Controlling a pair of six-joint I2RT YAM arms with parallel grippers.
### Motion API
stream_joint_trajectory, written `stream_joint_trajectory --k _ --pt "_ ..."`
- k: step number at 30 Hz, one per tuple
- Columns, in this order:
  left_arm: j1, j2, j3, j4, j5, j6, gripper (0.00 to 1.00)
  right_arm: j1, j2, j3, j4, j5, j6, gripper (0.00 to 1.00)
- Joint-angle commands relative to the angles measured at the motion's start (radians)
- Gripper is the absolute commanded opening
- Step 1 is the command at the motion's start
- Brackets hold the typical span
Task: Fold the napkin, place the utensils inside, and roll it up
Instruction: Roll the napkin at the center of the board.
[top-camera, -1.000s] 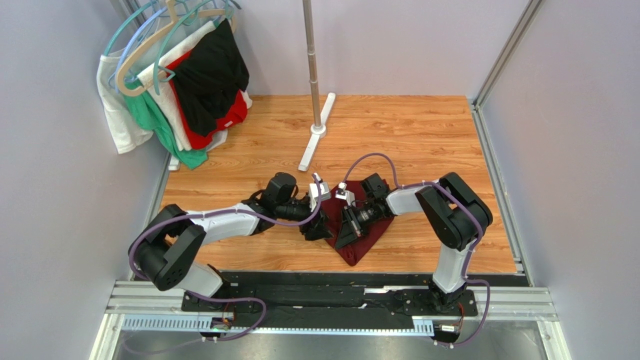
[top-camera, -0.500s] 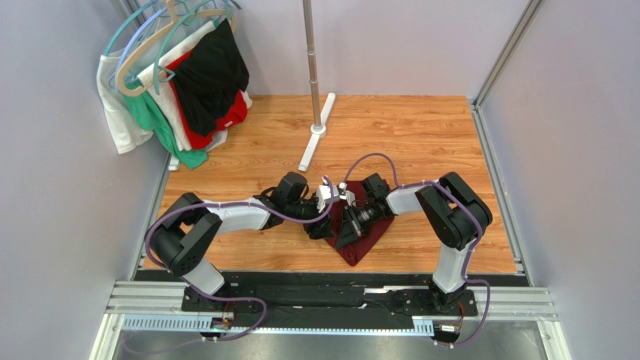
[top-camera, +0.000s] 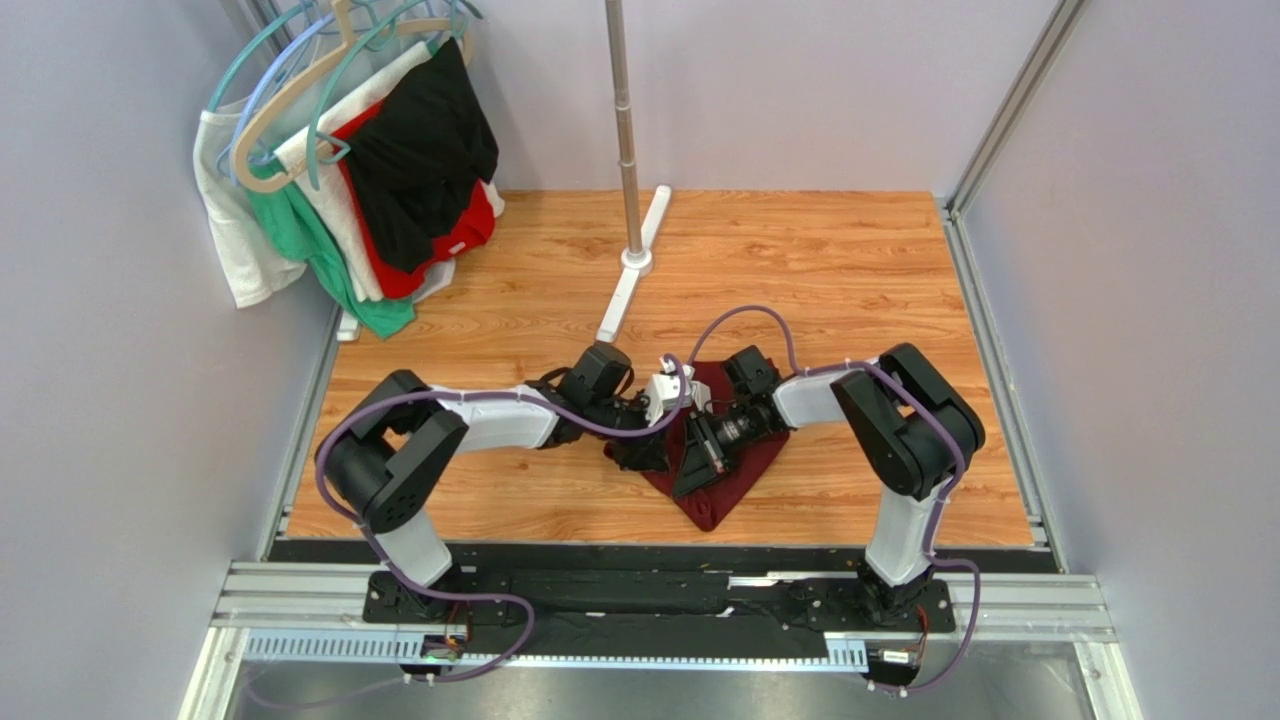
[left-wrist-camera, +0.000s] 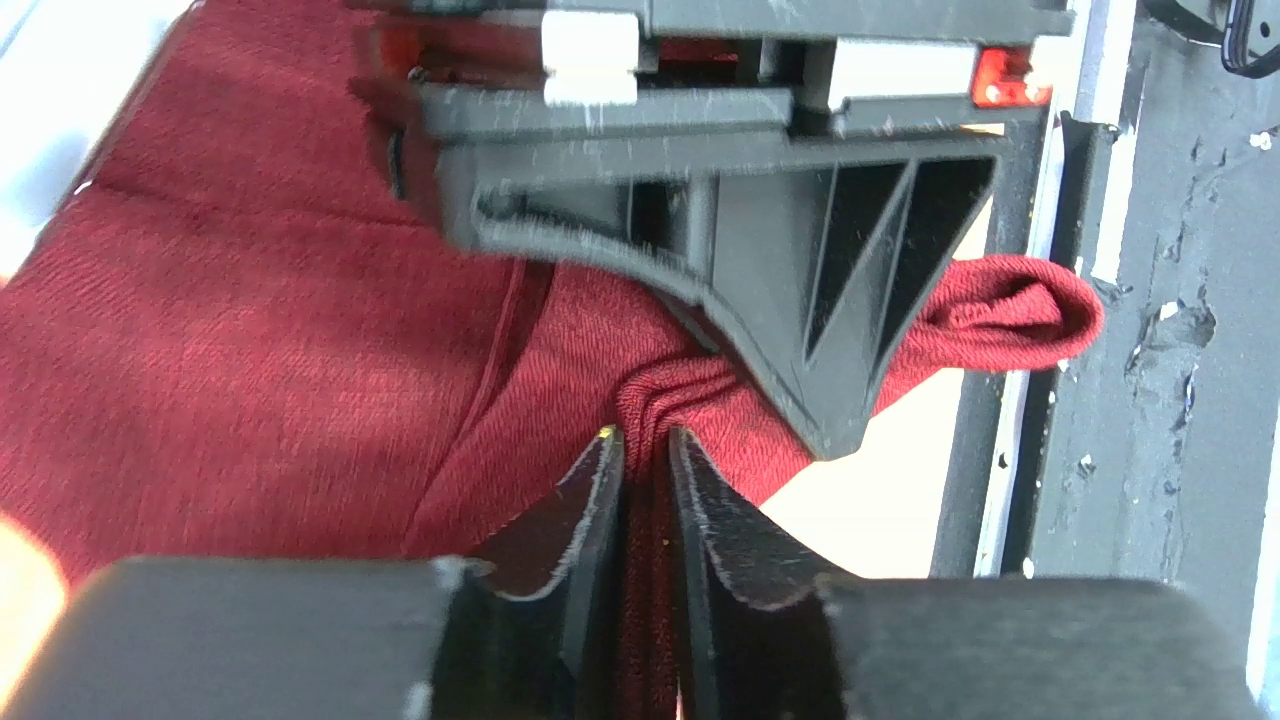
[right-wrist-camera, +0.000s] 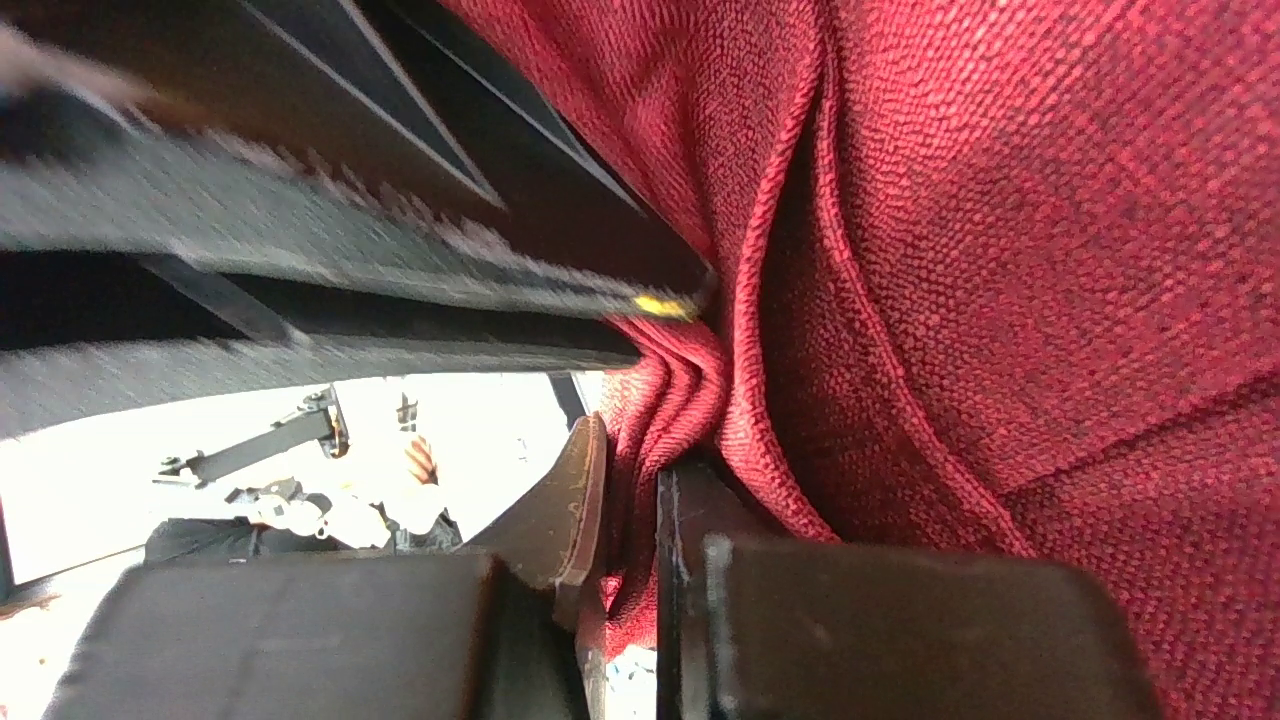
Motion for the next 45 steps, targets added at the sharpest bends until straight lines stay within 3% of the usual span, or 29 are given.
stream_joint_trajectory --k 1,5,8,13,17,22,25,27,29,31,33,34,36,38,45 --pt "-0.013 0.064 0.059 -0.061 -0.019 0.014 0.22 -0.007 0.000 0.023 -0.067 0.060 -0.006 0.02" --pt "-0.013 0.099 0.091 -0.111 -0.070 -0.001 0.19 -0.012 -0.052 0.012 -0.071 0.102 0.029 0.34" --pt "-0.013 0.147 0.120 -0.142 -0.078 -0.011 0.18 -0.022 -0.123 -0.016 -0.082 0.153 0.060 0.47" --pt "-0.013 0.179 0.147 -0.165 -0.084 -0.026 0.17 -0.080 -0.270 -0.086 -0.127 0.227 0.103 0.57" --pt "-0.013 0.193 0.147 -0.159 -0.064 -0.041 0.16 -0.166 -0.410 -0.137 -0.214 0.380 0.172 0.60" --pt "-0.010 0.219 0.171 -0.193 -0.045 -0.054 0.16 -0.194 -0.757 -0.190 -0.327 0.645 0.333 0.62" --pt "-0.002 0.264 0.206 -0.231 -0.029 -0.061 0.16 -0.103 -1.049 -0.195 -0.363 0.901 0.352 0.61" --pt "0.004 0.279 0.229 -0.255 -0.006 -0.063 0.16 -0.020 -1.202 -0.203 -0.343 0.990 0.321 0.61" --pt "0.010 0.294 0.245 -0.277 0.002 -0.060 0.16 0.132 -1.255 -0.215 -0.302 1.112 0.274 0.61" --pt "0.015 0.302 0.262 -0.311 0.001 -0.050 0.16 0.314 -1.260 -0.223 -0.256 1.213 0.235 0.61" --pt "0.023 0.311 0.278 -0.343 0.017 -0.047 0.16 0.453 -1.186 -0.211 -0.194 1.317 0.200 0.61" --pt "0.032 0.325 0.285 -0.355 0.021 -0.044 0.16 0.594 -1.147 -0.200 -0.177 1.439 0.145 0.61" --pt "0.040 0.337 0.303 -0.389 0.036 -0.040 0.15 0.703 -1.007 -0.156 -0.133 1.529 0.088 0.61" --pt "0.050 0.350 0.318 -0.407 0.054 -0.037 0.15 0.749 -0.869 -0.119 -0.124 1.531 0.050 0.61" --pt "0.069 0.365 0.346 -0.467 0.083 -0.027 0.15 0.762 -0.671 -0.062 -0.105 1.460 -0.018 0.59"
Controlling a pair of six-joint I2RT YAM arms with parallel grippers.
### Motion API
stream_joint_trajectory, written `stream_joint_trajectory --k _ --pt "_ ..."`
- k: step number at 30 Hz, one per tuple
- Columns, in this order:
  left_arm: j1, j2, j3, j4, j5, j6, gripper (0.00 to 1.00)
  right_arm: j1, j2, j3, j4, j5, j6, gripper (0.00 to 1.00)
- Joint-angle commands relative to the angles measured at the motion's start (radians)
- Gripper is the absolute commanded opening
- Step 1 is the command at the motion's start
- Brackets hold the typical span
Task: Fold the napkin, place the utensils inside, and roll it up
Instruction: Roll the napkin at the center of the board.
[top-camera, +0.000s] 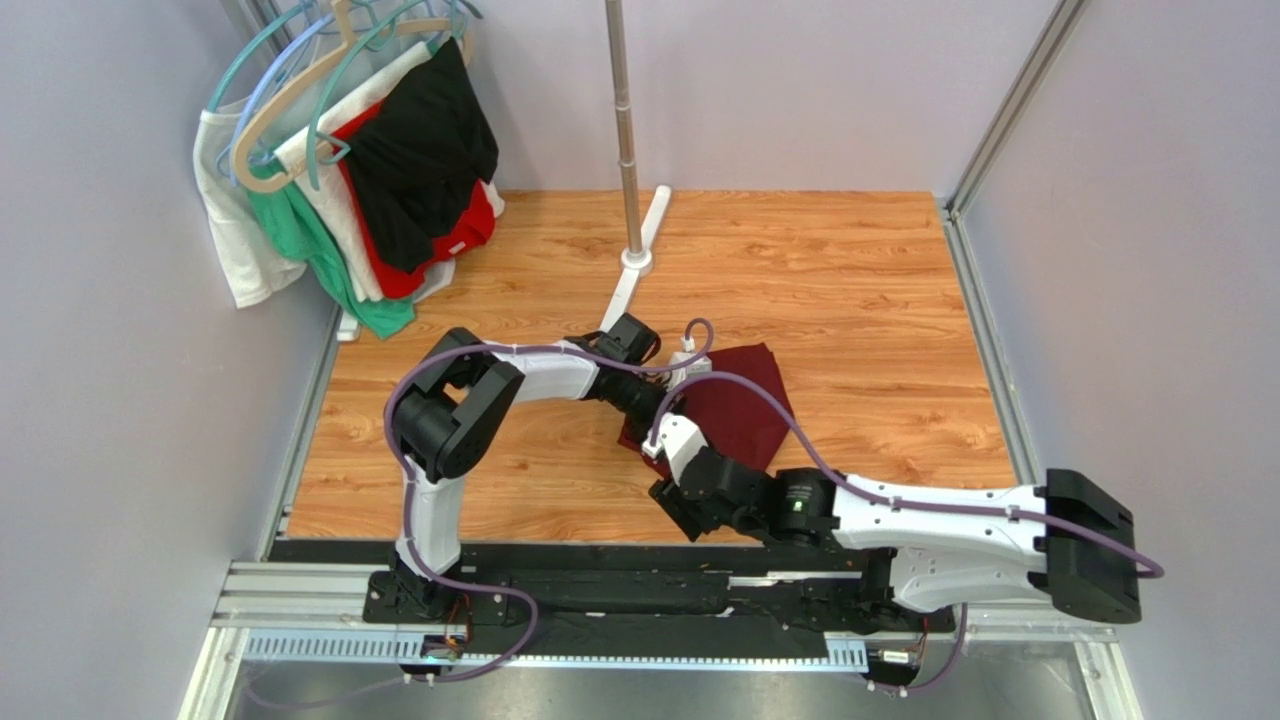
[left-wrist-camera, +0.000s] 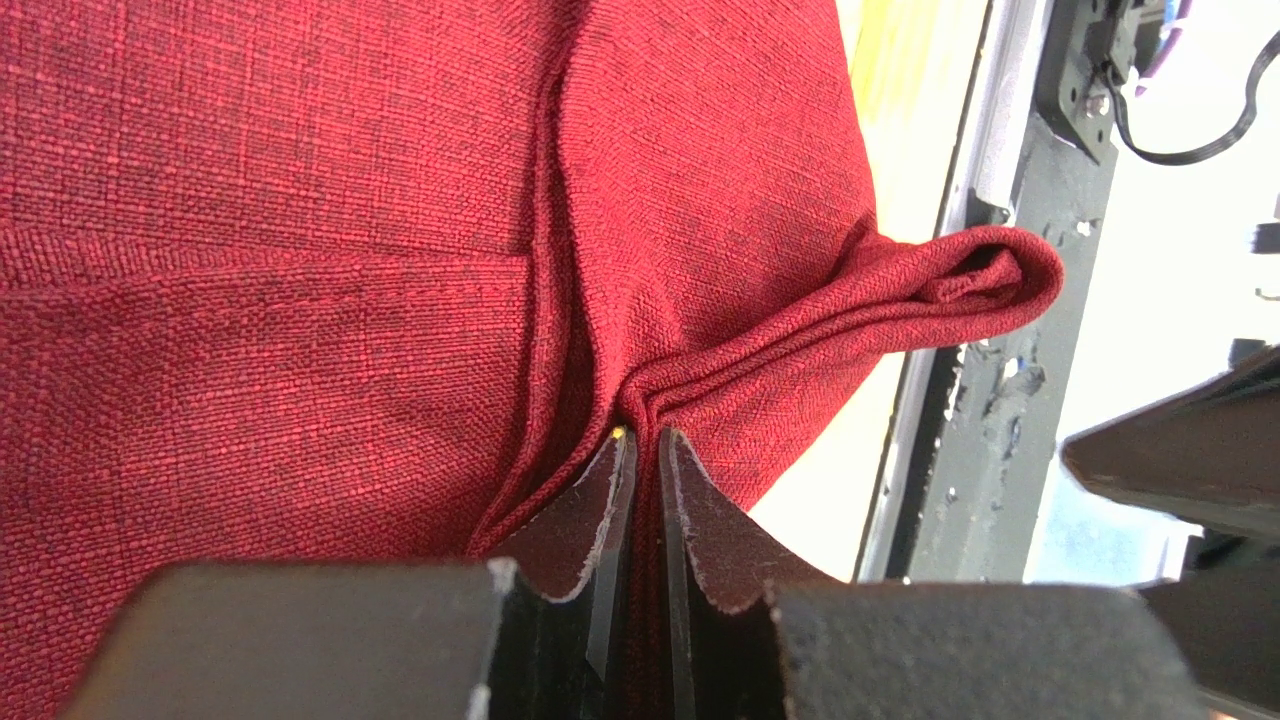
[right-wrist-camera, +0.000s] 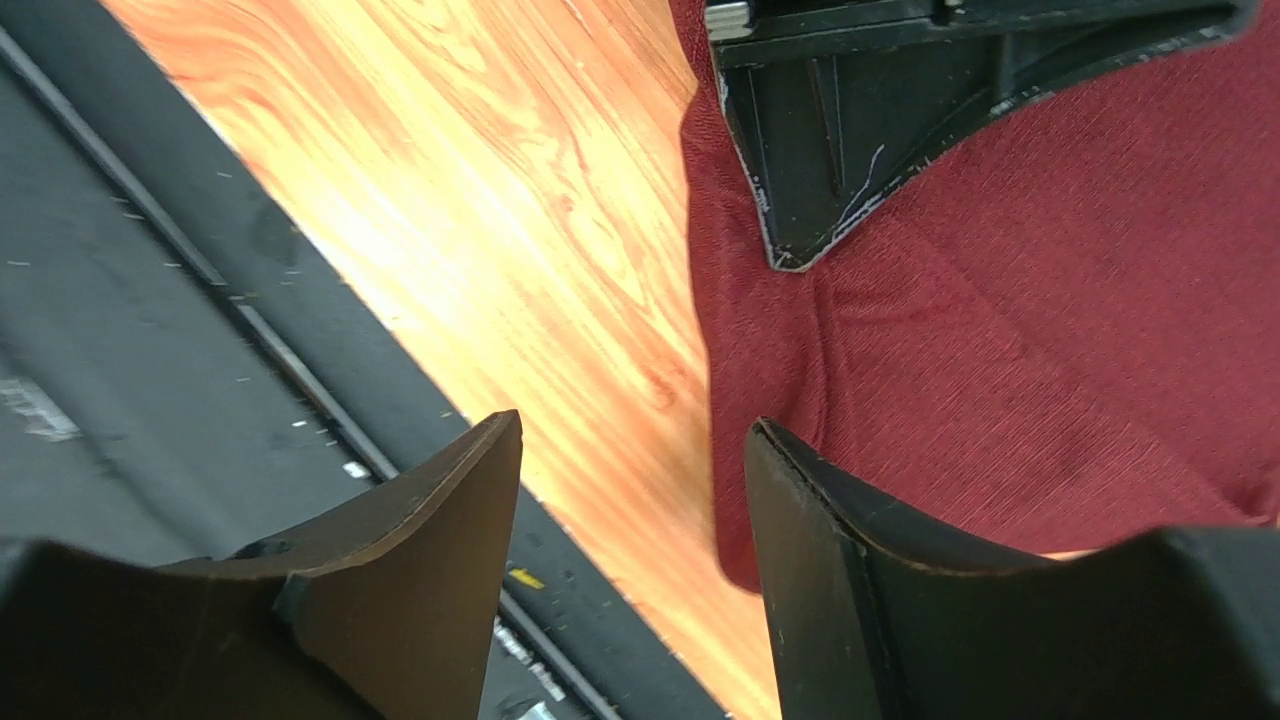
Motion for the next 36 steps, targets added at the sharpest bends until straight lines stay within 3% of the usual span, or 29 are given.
stream_joint_trajectory --k 1,11,17,31,36 --pt "0.016 0.060 -0.010 -0.145 -0.093 0.059 0.15 0.005 0.082 0.081 0.025 0.048 -0.075 0.59" --pt "0.024 0.062 -0.005 -0.160 -0.091 0.059 0.14 0.002 0.191 0.069 0.011 -0.003 -0.057 0.45" --pt "0.027 0.065 -0.001 -0.166 -0.094 0.059 0.14 -0.005 0.235 0.046 0.013 -0.026 -0.017 0.43" --pt "0.029 0.065 0.004 -0.175 -0.096 0.069 0.12 -0.062 0.292 0.063 -0.033 0.054 0.077 0.52" --pt "0.029 0.072 0.005 -0.178 -0.097 0.073 0.11 -0.064 0.232 0.075 -0.046 0.071 0.034 0.54"
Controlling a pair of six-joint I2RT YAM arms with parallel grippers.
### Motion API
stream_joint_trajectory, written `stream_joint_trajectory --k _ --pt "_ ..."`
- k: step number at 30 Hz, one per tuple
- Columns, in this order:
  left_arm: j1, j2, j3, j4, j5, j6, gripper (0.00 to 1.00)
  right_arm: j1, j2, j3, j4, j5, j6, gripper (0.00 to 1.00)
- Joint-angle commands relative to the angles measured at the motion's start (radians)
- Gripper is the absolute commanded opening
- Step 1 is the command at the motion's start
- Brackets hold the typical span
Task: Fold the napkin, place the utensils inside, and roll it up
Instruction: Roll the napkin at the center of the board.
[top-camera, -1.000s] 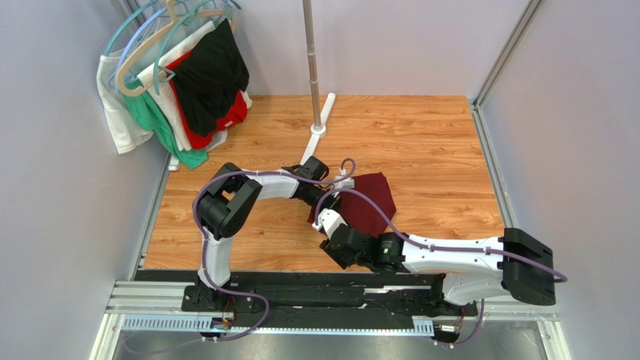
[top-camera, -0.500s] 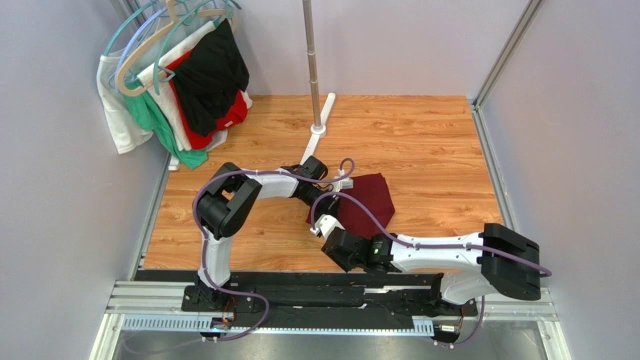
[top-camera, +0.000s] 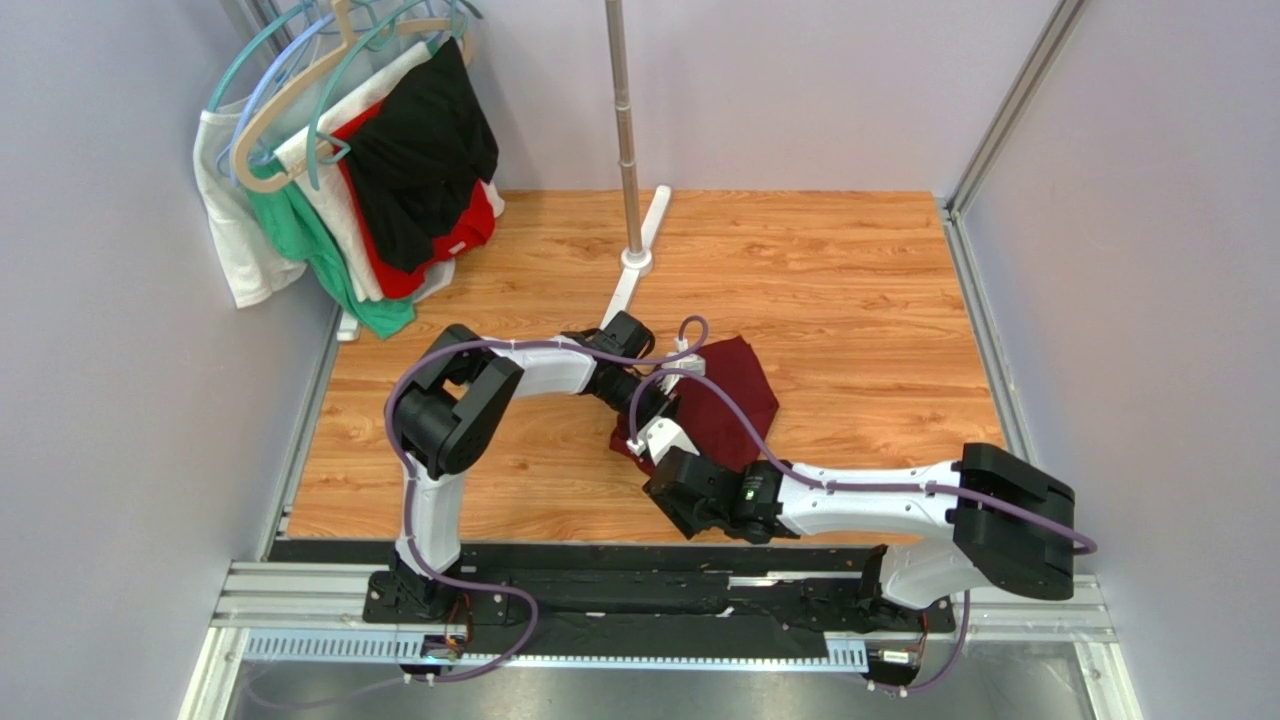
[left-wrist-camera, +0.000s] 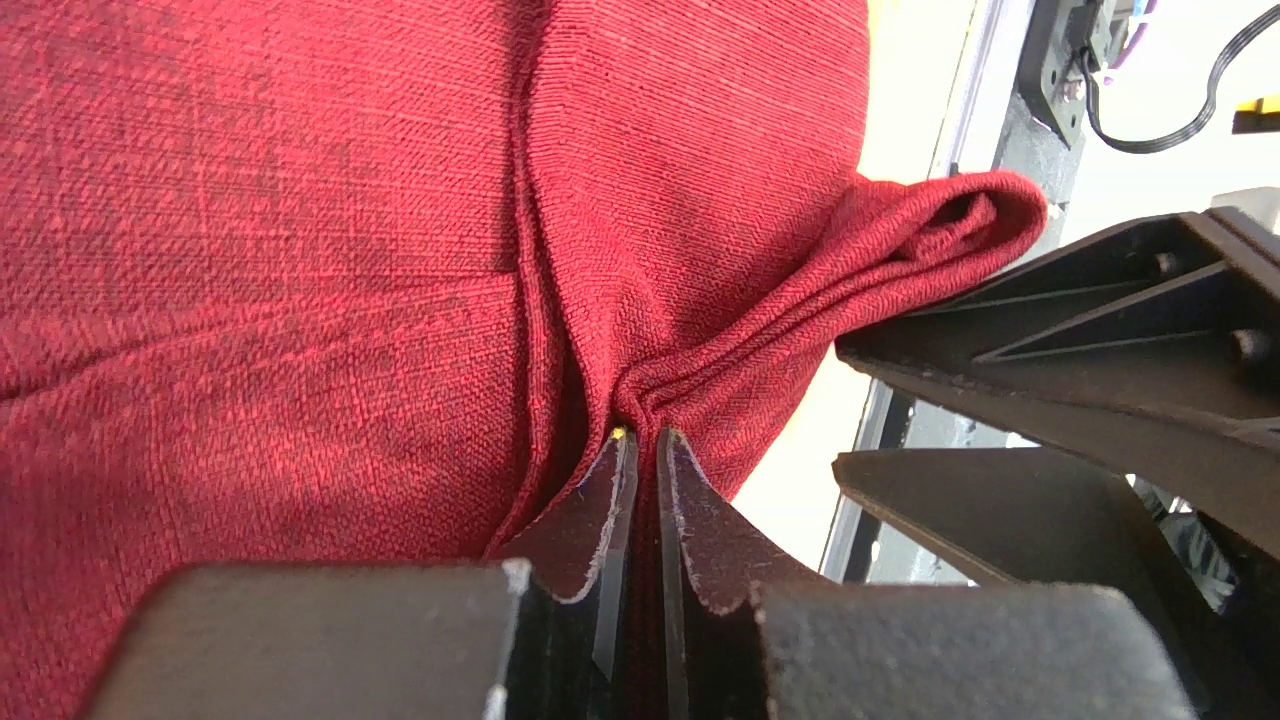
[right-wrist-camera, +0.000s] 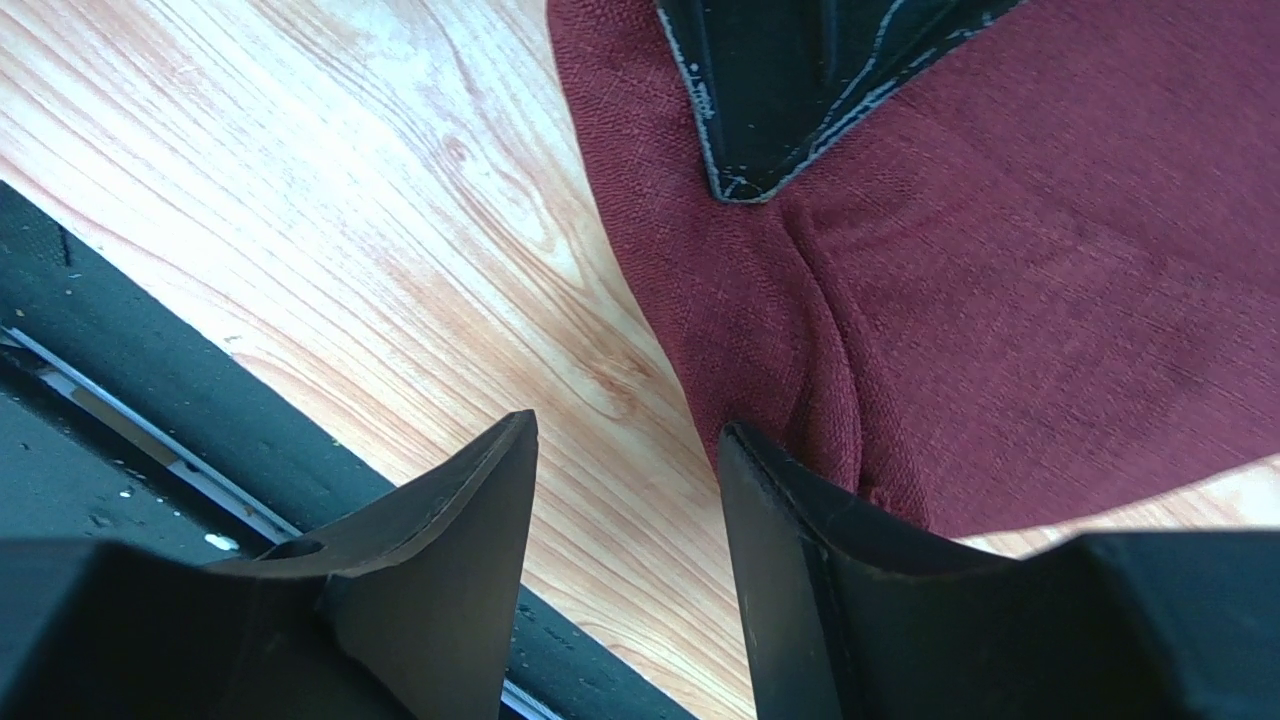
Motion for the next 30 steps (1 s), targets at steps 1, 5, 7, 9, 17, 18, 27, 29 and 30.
stream_joint_trajectory --k 1,5,7,9,17,18,27,29,30 --pt "0.003 0.058 -0.015 -0.086 -0.123 0.068 0.11 -0.014 -0.037 0.035 -0.037 0.055 -0.027 0.55" --pt "0.003 0.060 -0.014 -0.089 -0.123 0.070 0.10 -0.014 -0.027 0.050 -0.040 0.050 -0.047 0.55" --pt "0.005 0.058 -0.014 -0.088 -0.123 0.070 0.10 -0.014 -0.022 0.053 -0.039 0.052 -0.057 0.55" --pt "0.005 0.060 -0.012 -0.089 -0.124 0.068 0.10 -0.014 -0.020 0.059 -0.043 0.055 -0.061 0.56" --pt "0.005 0.060 -0.015 -0.093 -0.123 0.076 0.08 -0.024 0.058 0.073 -0.020 0.072 -0.075 0.57" --pt "0.003 0.061 -0.014 -0.093 -0.121 0.078 0.08 -0.027 0.062 0.073 -0.016 0.081 -0.078 0.57" --pt "0.005 0.069 -0.008 -0.102 -0.106 0.097 0.06 -0.088 0.072 0.070 0.024 0.060 -0.110 0.61" --pt "0.005 0.069 -0.006 -0.102 -0.100 0.101 0.06 -0.125 0.094 0.072 0.032 0.002 -0.113 0.61" --pt "0.006 0.069 -0.004 -0.103 -0.100 0.102 0.06 -0.128 0.101 0.073 0.032 -0.012 -0.119 0.60"
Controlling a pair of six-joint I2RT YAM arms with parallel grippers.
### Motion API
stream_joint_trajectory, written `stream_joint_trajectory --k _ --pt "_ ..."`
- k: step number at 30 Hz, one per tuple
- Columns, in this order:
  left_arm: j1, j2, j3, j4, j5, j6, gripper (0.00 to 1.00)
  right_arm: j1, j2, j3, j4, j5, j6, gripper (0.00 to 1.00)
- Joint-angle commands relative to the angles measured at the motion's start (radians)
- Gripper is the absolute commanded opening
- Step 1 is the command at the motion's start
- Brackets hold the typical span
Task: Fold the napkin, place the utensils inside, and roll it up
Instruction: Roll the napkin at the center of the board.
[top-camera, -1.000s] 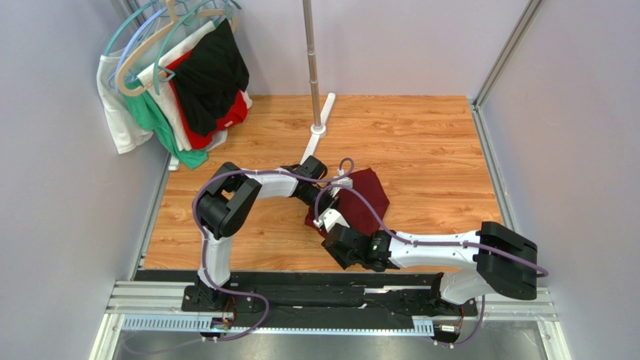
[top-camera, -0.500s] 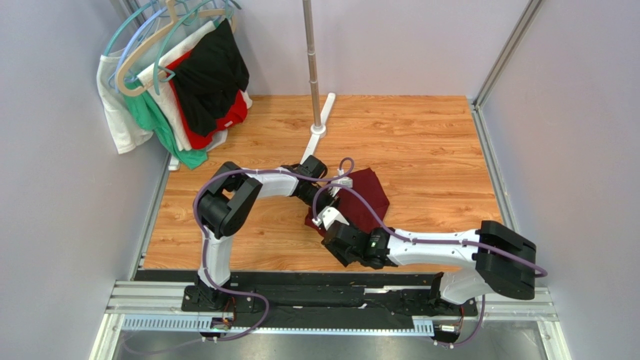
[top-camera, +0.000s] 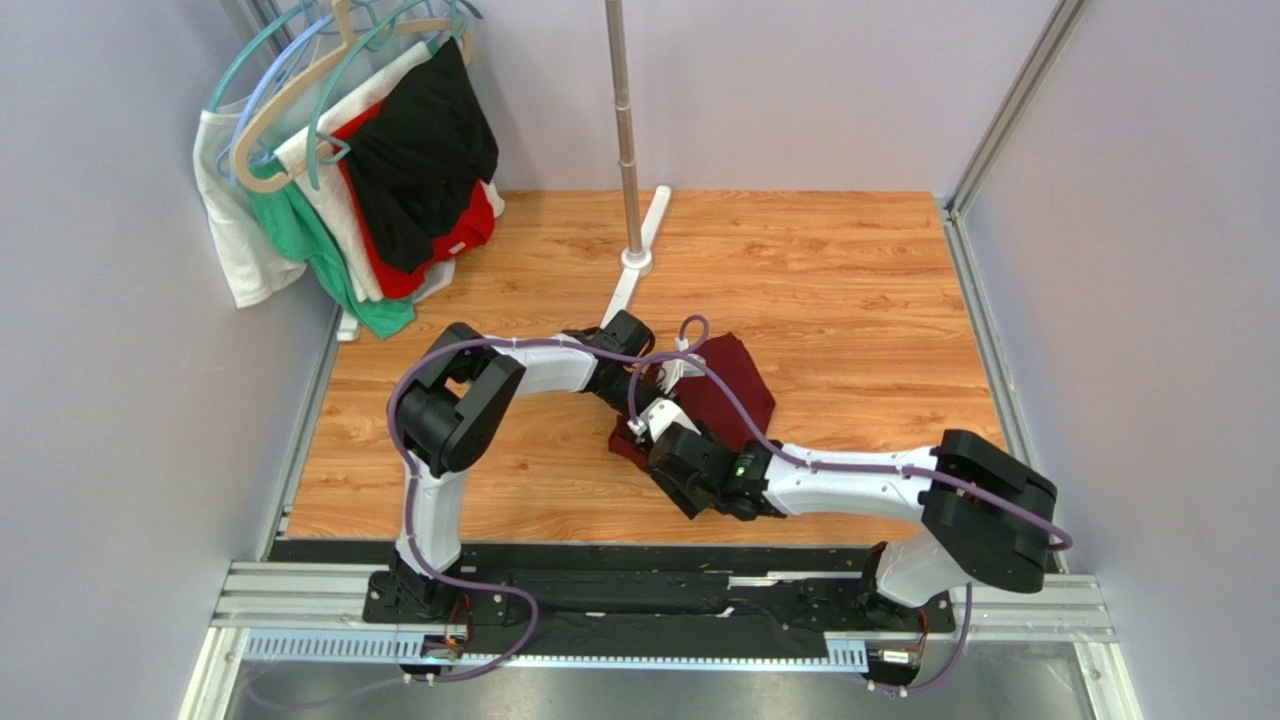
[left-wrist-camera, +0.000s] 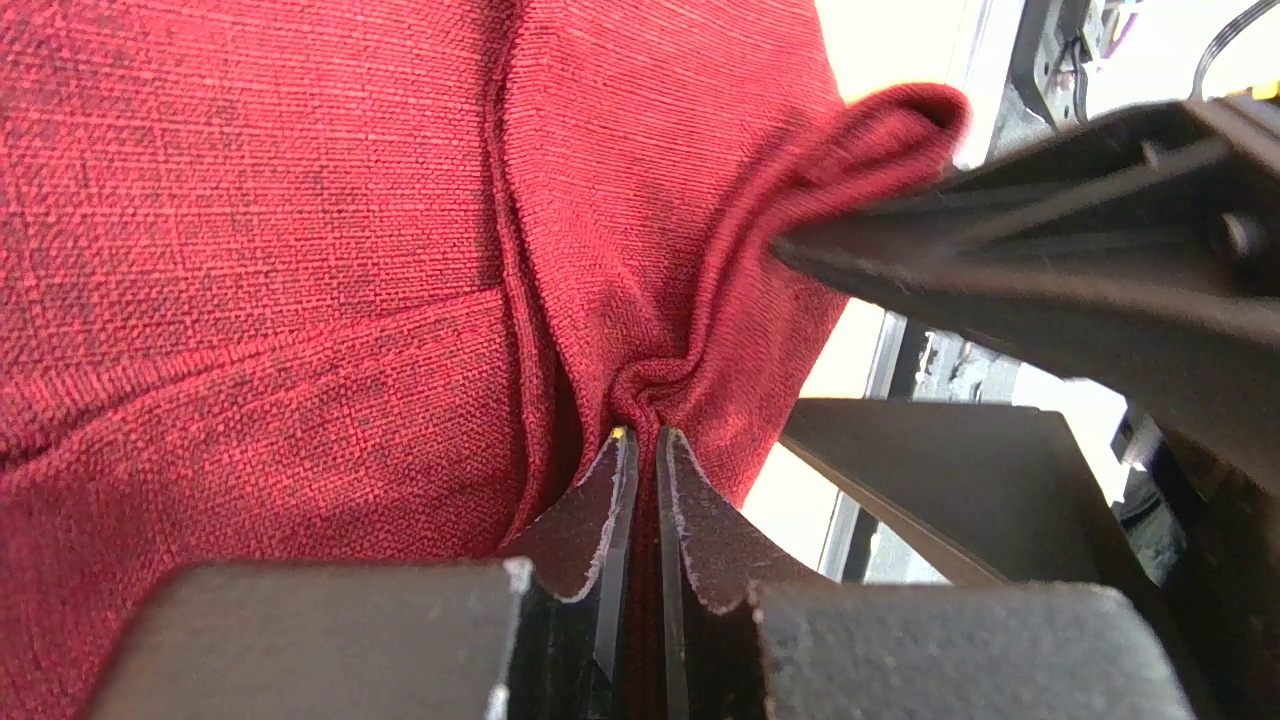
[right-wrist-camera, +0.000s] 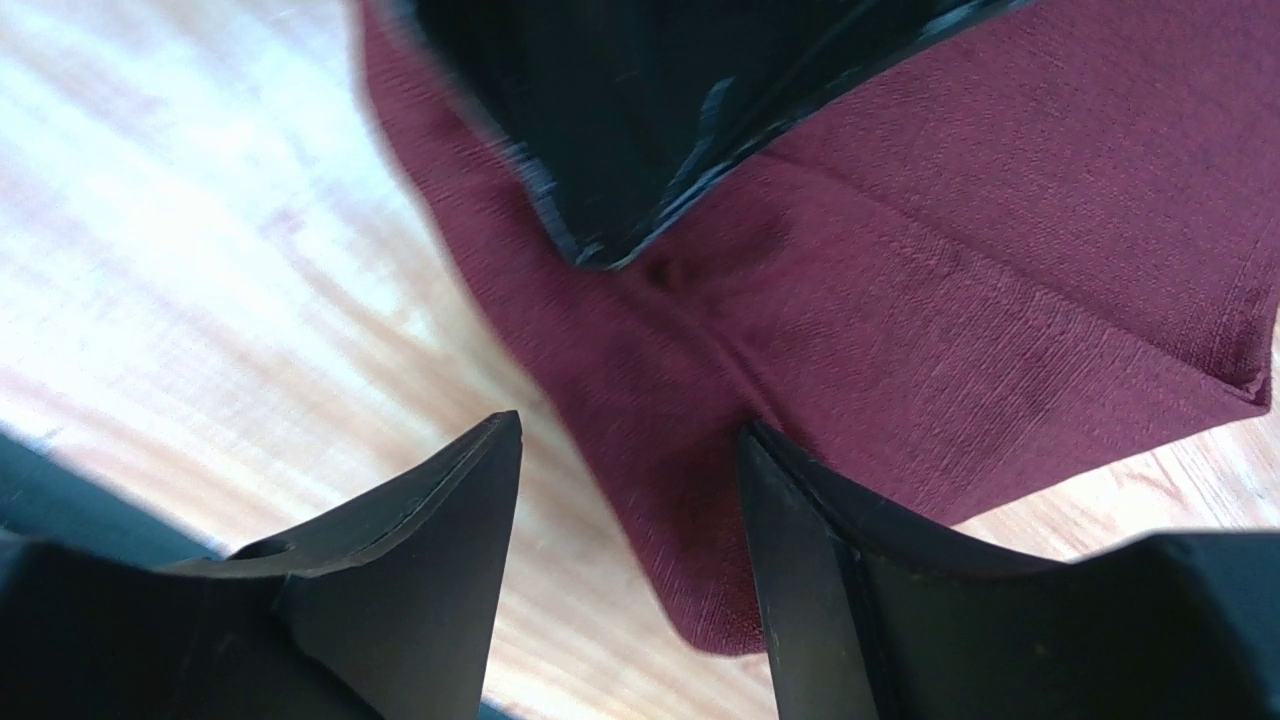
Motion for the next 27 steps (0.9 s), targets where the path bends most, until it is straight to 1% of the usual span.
stream_joint_trajectory --k 1,5,8,9,11,12,14,15,17,18,20,21,23,24,26,27 --pt "0.006 0.057 -0.019 -0.082 -0.115 0.080 0.06 -0.047 0.035 0.031 0.045 -0.049 -0.037 0.60" --pt "0.015 0.063 -0.011 -0.082 -0.113 0.075 0.06 -0.050 0.052 0.037 0.025 -0.115 -0.025 0.59" --pt "0.027 0.063 -0.008 -0.079 -0.093 0.072 0.06 -0.049 0.095 0.039 0.014 -0.155 0.011 0.55" --pt "0.032 0.060 -0.009 -0.075 -0.092 0.068 0.06 -0.047 0.110 0.033 0.014 -0.158 0.020 0.50" --pt "0.044 0.058 -0.014 -0.066 -0.079 0.057 0.06 -0.047 0.115 0.020 0.022 -0.172 0.055 0.45" --pt "0.047 0.058 -0.014 -0.059 -0.076 0.054 0.06 -0.047 0.116 0.016 0.022 -0.172 0.063 0.37" --pt "0.058 0.058 -0.017 -0.050 -0.060 0.037 0.07 -0.047 0.109 0.005 0.014 -0.174 0.091 0.28" --pt "0.060 0.057 -0.017 -0.046 -0.056 0.032 0.09 -0.045 0.110 0.003 0.013 -0.175 0.101 0.21" --pt "0.067 0.052 -0.019 -0.033 -0.052 0.014 0.12 -0.045 0.112 -0.003 0.008 -0.181 0.120 0.13" --pt "0.070 0.046 -0.020 -0.027 -0.053 0.008 0.18 -0.044 0.115 -0.004 0.008 -0.183 0.124 0.06" --pt "0.079 0.035 -0.025 -0.009 -0.059 -0.018 0.24 -0.041 0.119 -0.007 0.004 -0.181 0.140 0.03" --pt "0.095 0.020 -0.026 0.003 -0.064 -0.033 0.34 -0.038 0.121 -0.009 0.002 -0.181 0.143 0.02" --pt "0.112 0.000 -0.026 0.034 -0.073 -0.069 0.44 -0.032 0.113 -0.018 0.008 -0.175 0.153 0.02" --pt "0.131 -0.024 -0.026 0.043 -0.078 -0.075 0.51 -0.029 0.110 -0.024 0.013 -0.175 0.157 0.01" --pt "0.147 -0.047 -0.017 0.065 -0.093 -0.112 0.55 -0.027 0.098 -0.041 0.022 -0.174 0.164 0.00" --pt "0.153 -0.067 -0.011 0.070 -0.099 -0.121 0.59 -0.026 0.095 -0.047 0.025 -0.174 0.172 0.00"
